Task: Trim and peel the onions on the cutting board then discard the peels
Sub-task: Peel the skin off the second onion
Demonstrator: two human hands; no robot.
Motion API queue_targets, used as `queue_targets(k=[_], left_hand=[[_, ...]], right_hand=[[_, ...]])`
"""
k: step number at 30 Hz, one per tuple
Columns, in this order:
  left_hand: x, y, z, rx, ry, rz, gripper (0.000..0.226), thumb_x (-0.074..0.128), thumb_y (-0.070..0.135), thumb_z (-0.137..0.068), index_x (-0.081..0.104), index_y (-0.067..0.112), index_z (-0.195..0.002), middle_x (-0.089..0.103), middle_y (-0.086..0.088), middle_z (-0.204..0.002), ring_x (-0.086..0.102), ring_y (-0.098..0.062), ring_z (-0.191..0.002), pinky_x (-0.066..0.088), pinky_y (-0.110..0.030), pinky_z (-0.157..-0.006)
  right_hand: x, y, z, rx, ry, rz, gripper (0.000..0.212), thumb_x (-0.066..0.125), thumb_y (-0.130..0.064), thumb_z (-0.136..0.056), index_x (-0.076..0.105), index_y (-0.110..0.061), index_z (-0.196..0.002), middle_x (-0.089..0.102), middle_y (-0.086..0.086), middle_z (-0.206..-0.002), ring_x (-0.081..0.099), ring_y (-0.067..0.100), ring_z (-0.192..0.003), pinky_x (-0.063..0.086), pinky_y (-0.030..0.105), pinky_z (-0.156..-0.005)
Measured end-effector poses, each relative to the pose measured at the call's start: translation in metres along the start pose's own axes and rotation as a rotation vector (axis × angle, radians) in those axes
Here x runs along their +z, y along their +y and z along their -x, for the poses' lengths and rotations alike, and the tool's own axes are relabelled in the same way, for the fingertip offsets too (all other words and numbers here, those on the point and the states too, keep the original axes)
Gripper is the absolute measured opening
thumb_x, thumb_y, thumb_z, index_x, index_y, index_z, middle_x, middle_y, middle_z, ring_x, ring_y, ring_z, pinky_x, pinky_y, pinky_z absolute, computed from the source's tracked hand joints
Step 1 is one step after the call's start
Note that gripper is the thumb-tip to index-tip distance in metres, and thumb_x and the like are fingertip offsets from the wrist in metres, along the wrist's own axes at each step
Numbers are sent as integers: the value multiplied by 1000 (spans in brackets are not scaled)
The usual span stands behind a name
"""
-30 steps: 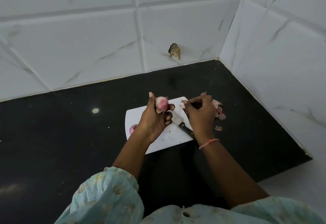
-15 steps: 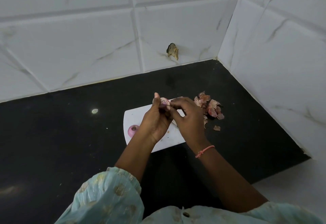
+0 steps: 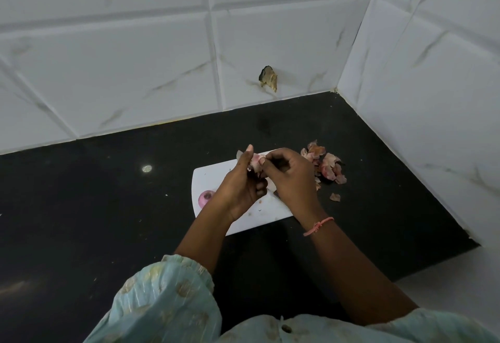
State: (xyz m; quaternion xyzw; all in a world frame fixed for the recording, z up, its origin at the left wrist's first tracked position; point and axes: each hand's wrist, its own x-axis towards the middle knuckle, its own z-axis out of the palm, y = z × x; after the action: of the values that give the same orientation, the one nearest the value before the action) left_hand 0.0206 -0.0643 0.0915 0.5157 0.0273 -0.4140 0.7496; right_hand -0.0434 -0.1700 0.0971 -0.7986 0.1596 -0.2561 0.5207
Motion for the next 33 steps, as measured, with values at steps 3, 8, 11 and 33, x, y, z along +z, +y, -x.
queue_targets(k=[3, 8, 11, 33], left_hand=[[-1, 0, 0, -54, -32, 115, 49, 39, 56, -101, 54, 12, -87, 46, -3, -67, 35, -12, -51, 32, -24, -49], [-7, 0, -1, -58, -68, 131, 61, 30, 70, -98, 53, 14, -97, 50, -5, -71, 39, -14, -50, 37, -24, -45], [-7, -1, -2, -67, -31, 154, 59, 26, 67, -99, 54, 15, -100, 47, -3, -70, 37, -15, -54, 34, -26, -49], [-1, 0, -3, 98, 30, 149, 35, 44, 42, -105, 63, 14, -96, 65, -17, -110, 60, -35, -123, 46, -43, -106]], right_hand=[[-4, 12, -5, 75, 107, 7, 4, 73, -15, -85, 69, -15, -85, 68, -7, -80, 64, 3, -77, 48, 10, -68], [-31, 53, -17, 243, 290, 131, 9, 77, -14, -81, 69, -17, -85, 67, -11, -81, 67, 11, -81, 58, 33, -77], [-44, 71, -21, 340, 296, 218, 24, 64, 0, -86, 73, -17, -99, 68, -2, -101, 65, 17, -97, 54, 33, -89], [1, 1, -2, -203, -80, 122, 7, 65, -6, -91, 66, -11, -97, 59, -8, -93, 60, 2, -88, 48, 10, -77]])
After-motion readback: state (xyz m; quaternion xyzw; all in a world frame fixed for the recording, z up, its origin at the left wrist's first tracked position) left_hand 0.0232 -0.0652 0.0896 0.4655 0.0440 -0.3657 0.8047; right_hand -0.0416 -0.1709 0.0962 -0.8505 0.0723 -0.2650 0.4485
